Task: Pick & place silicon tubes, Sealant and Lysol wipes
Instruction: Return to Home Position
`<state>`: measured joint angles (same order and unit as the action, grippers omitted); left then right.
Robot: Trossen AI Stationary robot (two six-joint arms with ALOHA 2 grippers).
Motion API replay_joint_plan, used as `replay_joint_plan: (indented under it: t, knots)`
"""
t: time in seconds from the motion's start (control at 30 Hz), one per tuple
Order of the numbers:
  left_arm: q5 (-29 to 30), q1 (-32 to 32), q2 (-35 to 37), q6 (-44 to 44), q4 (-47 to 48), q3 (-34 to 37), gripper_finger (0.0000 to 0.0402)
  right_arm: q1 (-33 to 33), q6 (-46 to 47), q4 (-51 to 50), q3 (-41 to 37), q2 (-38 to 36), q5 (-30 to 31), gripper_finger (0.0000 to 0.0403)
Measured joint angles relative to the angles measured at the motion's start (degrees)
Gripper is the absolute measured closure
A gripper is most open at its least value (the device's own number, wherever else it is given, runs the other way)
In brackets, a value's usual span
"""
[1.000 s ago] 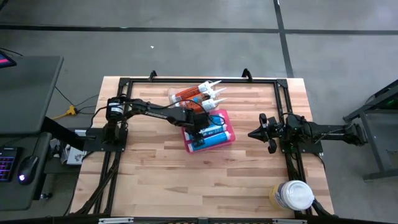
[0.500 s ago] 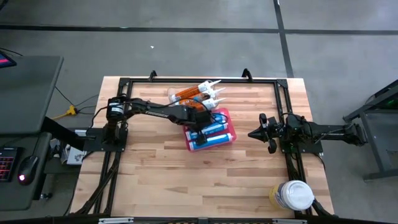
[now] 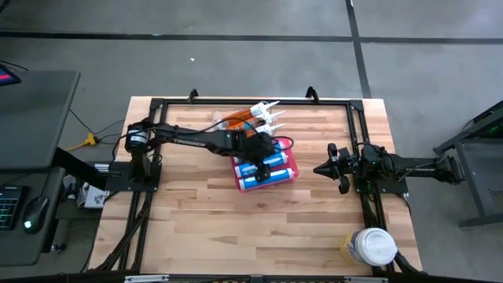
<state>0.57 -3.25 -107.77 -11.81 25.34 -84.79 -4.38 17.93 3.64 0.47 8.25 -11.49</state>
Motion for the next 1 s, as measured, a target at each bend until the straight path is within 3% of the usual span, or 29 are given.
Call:
replay_joint_plan:
  t: [0.13, 0.37, 0.7, 1.0]
  knots:
    - [-1.6, 0.4, 0.7, 0.0, -2.6, 0.1, 0.0221, 0.0, 0.0, 0.0, 0.0, 0.0, 0.0, 0.0391]
    - [-6.1, 0.4, 0.8, 1.0, -10.1, 0.1, 0.0386, 0.0, 0.0, 0.0, 0.0, 0.0, 0.0, 0.0391]
    - [-13.8, 2.2, 1.5, 3.0, -21.5, 1.7, 0.0400, 0.0, 0.0, 0.0, 0.0, 0.0, 0.0, 0.0391]
    - [-11.5, 3.7, 10.5, 0.2, -44.0, 20.2, 0.0401, 0.0, 0.0, 0.1, 0.0, 0.1, 0.0, 0.0391]
